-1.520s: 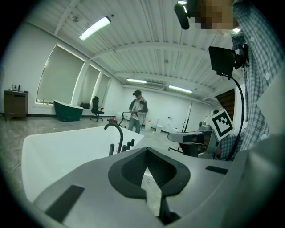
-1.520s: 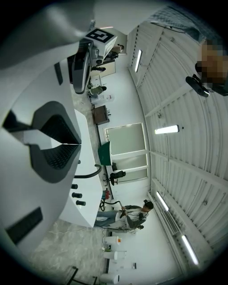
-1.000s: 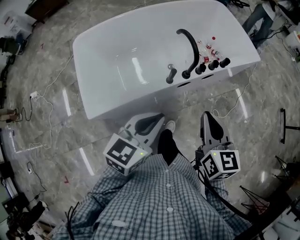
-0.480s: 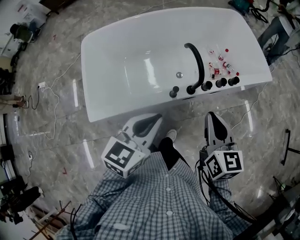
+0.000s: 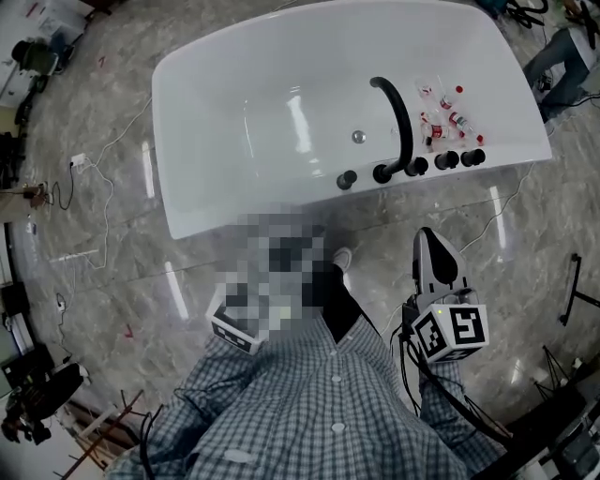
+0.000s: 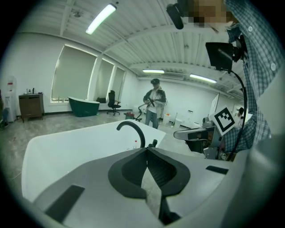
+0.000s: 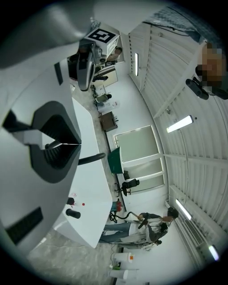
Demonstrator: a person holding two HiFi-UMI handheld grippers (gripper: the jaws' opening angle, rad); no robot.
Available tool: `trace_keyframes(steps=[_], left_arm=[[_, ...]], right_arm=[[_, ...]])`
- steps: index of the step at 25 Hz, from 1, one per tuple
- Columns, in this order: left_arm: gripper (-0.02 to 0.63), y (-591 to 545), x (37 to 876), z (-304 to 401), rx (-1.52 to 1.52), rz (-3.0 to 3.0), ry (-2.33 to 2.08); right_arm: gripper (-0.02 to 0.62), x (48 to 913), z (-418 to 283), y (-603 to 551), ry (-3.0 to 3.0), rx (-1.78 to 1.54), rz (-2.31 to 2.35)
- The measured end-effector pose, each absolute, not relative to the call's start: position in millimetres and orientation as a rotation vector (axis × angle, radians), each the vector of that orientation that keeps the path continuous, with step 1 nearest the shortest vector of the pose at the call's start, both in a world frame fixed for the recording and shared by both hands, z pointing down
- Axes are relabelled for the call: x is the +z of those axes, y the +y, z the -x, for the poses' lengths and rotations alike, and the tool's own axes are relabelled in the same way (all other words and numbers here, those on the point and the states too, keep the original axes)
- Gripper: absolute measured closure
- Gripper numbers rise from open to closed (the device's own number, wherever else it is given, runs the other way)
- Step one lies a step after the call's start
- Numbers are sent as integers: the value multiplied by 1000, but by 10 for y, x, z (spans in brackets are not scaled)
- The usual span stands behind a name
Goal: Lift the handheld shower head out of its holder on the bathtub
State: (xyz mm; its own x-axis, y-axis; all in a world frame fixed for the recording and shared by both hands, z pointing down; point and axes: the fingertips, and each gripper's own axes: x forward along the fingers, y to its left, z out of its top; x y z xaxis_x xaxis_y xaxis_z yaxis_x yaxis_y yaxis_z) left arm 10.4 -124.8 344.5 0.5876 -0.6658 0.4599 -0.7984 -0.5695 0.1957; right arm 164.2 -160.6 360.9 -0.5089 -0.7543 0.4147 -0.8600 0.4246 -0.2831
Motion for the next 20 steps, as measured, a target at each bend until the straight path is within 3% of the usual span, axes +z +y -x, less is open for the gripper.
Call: trace_keyframes(steps=[10,20], left_arm=[[597,-1605,3872,74,524,-2498,-1094],[597,-1733,4520,228,579,-2483,-1006]], right_arm=[[578,3958,-1108,-1715,-2467,628,-1301],[578,4477,-887,-1777,-2381,782,-1388]])
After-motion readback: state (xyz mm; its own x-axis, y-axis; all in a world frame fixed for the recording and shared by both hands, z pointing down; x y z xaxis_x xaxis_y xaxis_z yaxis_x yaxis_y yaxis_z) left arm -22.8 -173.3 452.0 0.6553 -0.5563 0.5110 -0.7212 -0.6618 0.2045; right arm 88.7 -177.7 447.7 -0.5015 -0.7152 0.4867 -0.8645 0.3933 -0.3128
